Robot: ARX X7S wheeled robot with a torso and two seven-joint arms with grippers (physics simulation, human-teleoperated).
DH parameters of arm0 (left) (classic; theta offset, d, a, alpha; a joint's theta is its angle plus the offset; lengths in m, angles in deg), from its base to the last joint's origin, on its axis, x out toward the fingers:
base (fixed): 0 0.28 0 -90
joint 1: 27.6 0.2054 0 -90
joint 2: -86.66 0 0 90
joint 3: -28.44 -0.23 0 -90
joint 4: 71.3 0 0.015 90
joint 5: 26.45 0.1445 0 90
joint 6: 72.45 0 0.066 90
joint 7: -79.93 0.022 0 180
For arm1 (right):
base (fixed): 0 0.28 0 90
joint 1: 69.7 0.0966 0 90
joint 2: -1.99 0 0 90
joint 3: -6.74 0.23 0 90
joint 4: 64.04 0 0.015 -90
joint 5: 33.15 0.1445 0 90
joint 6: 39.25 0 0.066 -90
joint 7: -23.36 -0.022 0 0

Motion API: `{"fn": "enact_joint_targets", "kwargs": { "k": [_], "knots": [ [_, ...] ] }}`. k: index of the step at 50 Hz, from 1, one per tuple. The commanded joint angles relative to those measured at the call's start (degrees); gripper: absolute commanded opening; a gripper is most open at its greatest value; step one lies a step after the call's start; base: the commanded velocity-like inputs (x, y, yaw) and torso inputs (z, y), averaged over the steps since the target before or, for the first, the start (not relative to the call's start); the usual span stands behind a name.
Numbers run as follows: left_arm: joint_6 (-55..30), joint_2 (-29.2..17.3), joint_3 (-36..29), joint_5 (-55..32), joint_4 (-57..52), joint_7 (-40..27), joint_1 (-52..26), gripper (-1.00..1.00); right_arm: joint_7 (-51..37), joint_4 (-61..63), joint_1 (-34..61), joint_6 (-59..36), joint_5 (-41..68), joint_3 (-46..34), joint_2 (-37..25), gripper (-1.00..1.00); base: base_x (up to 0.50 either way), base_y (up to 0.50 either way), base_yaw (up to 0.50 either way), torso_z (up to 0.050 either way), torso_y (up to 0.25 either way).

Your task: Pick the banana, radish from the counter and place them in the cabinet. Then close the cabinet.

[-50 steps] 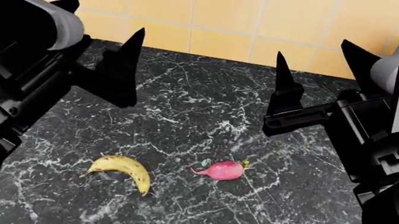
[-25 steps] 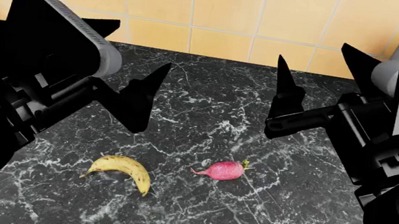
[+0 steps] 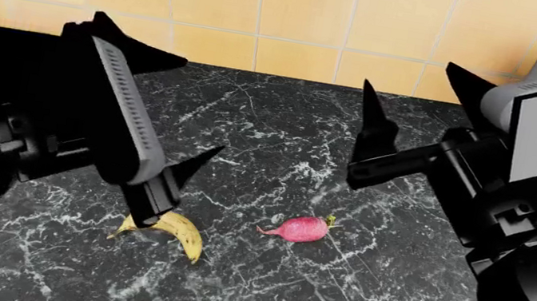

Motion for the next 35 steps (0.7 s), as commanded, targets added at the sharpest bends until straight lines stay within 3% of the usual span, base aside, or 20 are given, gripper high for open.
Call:
{"fn": "enact_joint_targets", "kwargs": {
  "k": [1,8,12,22,35],
  "knots": [
    [-0.9,-2.0,-2.1,2.2,0.2,1.6,-3.3,1.0,-0.3,-0.8,-0.2,0.7,-0.5,-1.9,-0.5,1.0,0.0,0.0,0.0,0.0,0.0],
    [0.4,-2.1,-4.2,3.0,1.6,3.9,-4.3,1.0,-0.3,-1.0,-0.4,1.3,-0.5,-2.0,-0.7,1.0,0.0,0.0,0.0,0.0,0.0],
    [2.1,-3.0,-13.5,8.6,4.7,10.3,-9.5,1.0,-0.3,-1.5,-0.8,2.0,-0.6,-2.0,-0.7,1.0,0.0,0.0,0.0,0.0,0.0],
    [8.6,-5.7,-27.5,17.7,9.1,22.8,-15.4,1.0,-0.8,-1.8,-0.2,2.0,-0.5,-2.5,-0.4,1.0,0.0,0.0,0.0,0.0,0.0],
    [11.8,-8.3,-32.5,18.8,13.3,30.2,-15.3,1.0,-1.2,-2.4,-0.4,2.7,-0.6,-3.0,-0.5,1.0,0.0,0.0,0.0,0.0,0.0]
  ]
}}
